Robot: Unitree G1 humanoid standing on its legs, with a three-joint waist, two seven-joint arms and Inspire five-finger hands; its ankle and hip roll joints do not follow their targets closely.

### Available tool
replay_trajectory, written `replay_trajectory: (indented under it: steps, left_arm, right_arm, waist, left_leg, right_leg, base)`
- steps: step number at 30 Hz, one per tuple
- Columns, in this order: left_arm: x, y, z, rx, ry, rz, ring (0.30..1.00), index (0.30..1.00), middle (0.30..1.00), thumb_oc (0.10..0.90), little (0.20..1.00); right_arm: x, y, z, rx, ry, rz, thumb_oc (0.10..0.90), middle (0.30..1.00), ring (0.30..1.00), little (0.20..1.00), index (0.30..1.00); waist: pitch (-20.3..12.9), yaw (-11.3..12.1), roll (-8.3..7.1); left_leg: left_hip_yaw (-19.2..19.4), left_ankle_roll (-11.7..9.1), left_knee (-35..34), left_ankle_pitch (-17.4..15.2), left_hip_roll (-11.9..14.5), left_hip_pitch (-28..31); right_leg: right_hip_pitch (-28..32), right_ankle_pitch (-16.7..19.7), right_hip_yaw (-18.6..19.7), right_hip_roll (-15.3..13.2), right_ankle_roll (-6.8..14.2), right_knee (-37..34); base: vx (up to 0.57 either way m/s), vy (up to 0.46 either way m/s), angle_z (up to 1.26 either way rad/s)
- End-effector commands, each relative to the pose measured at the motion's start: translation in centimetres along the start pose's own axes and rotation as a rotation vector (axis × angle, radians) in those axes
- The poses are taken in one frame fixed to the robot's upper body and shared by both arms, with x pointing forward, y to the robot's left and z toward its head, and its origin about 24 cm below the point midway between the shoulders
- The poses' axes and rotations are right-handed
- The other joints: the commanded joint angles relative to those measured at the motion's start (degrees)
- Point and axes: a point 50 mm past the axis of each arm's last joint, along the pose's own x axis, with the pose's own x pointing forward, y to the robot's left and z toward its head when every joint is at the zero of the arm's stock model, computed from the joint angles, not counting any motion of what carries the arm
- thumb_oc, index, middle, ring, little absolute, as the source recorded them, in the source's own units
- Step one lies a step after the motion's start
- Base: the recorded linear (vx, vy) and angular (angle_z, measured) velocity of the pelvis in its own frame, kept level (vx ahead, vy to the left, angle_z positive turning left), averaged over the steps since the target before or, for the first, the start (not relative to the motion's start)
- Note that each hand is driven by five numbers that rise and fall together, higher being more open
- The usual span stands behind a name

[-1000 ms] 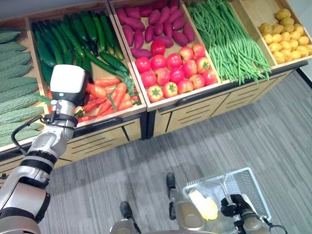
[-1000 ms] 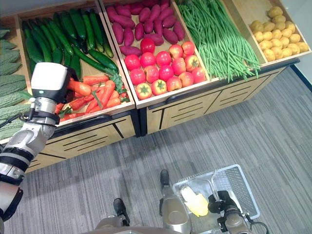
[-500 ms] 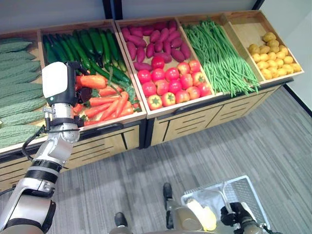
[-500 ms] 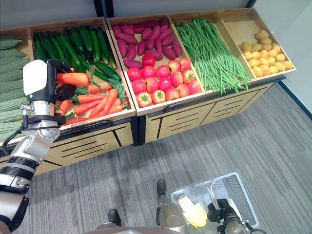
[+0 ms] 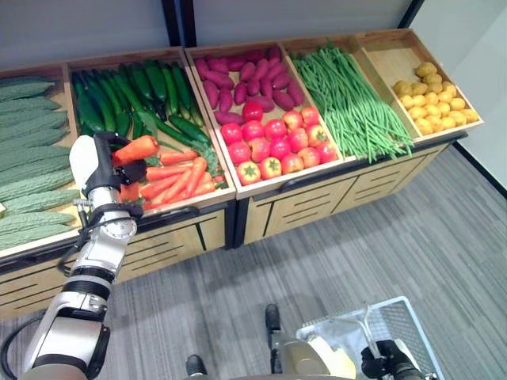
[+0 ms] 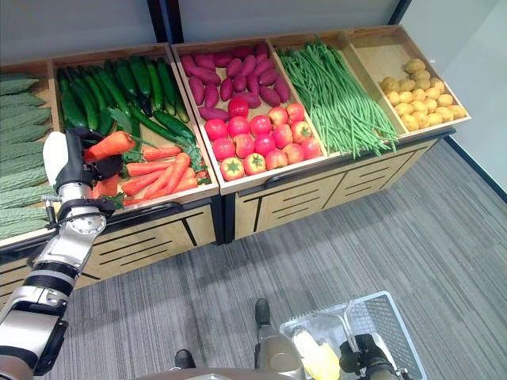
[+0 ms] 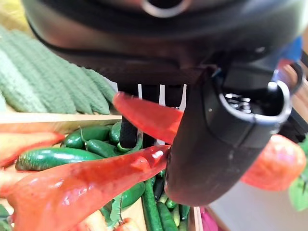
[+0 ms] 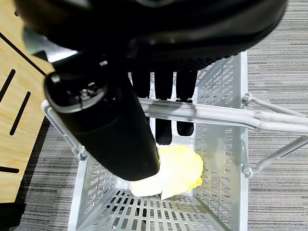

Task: Get the vegetables into the basket

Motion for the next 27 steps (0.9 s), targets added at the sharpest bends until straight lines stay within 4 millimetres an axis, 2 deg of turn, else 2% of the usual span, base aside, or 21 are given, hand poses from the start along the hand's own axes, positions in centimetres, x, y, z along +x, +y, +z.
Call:
replay_trajectory:
  steps: [1,9,12,19,27]
  left_arm:
    - [2.8,3.6,5.9,-0.242,-0.211,0.197,0.3,0.3,0.3,0.4,0.3]
    - [2.5,3.1,5.6,-0.211,-0.212,0.144,0.3,0.3,0.3,0.4,0.3]
    - [2.7,3.2,6.3,-0.188,-0.252,0.131,0.3,0.3,0.3,0.4,0.3]
    - [2.1,2.9,7.9,-0.274,-0.306,0.117,0.3,0.3,0.3,0.4,0.3]
    - [2.5,2.8,7.2,-0.246,-0.269,0.109,0.3,0.3,0.3,0.4,0.3]
  right_arm:
    - [0.2,-3.5,-0.1,-0.055,-0.014,-0.109,0.4,0.3,0.3,0.3,0.3]
    - [0.1,-3.5,0.0,-0.056,-0.019,-0.099,0.4,0.3,0.3,0.3,0.3]
    - [0.1,-3.5,-0.2,-0.049,-0.011,-0.097,0.4,0.3,0.3,0.3,0.3]
    - [0.1,-3.2,-0.4,-0.048,-0.003,-0.088,0.4,0.3,0.3,0.3,0.3]
    - [0.1,-3.2,-0.6,-0.051,0.007,-0.085,0.4,0.3,0.3,0.3,0.3]
  waist:
    - [-0.3,-0.2,0.61]
    - [-0.1,0.0,0.81]
    - [-0.1,0.1,1.0]
    - [-0.5,0.1,1.31]
    - [-0.9,-0.1,1.51]
  left_leg:
    - [-3.8,0.2,0.1,-1.2,0.7,-1.0]
    - [-3.9,0.4,0.1,-1.3,0.5,-0.9]
    - [-3.9,0.4,0.1,-1.5,0.4,-0.6]
    - [-3.7,0.8,0.1,-2.0,-0.2,0.2]
    - [-3.4,0.9,0.1,-2.3,-0.7,0.6]
  right_leg:
    - [2.4,-3.3,1.0,-4.6,7.1,1.1]
    - [2.6,-3.5,0.7,-4.8,7.1,1.4]
    - [2.9,-3.7,0.7,-4.9,7.2,1.4]
    - [3.6,-3.7,0.8,-5.4,7.6,1.5]
    - [3.9,-3.7,0.9,-5.7,7.7,1.5]
  base:
    - [0.0,0.0,0.0]
    - [0.0,0.001,0.0]
    - [0.04,0.016,0.0]
    - [0.03,0.016,0.0]
    - [0.0,0.0,0.0]
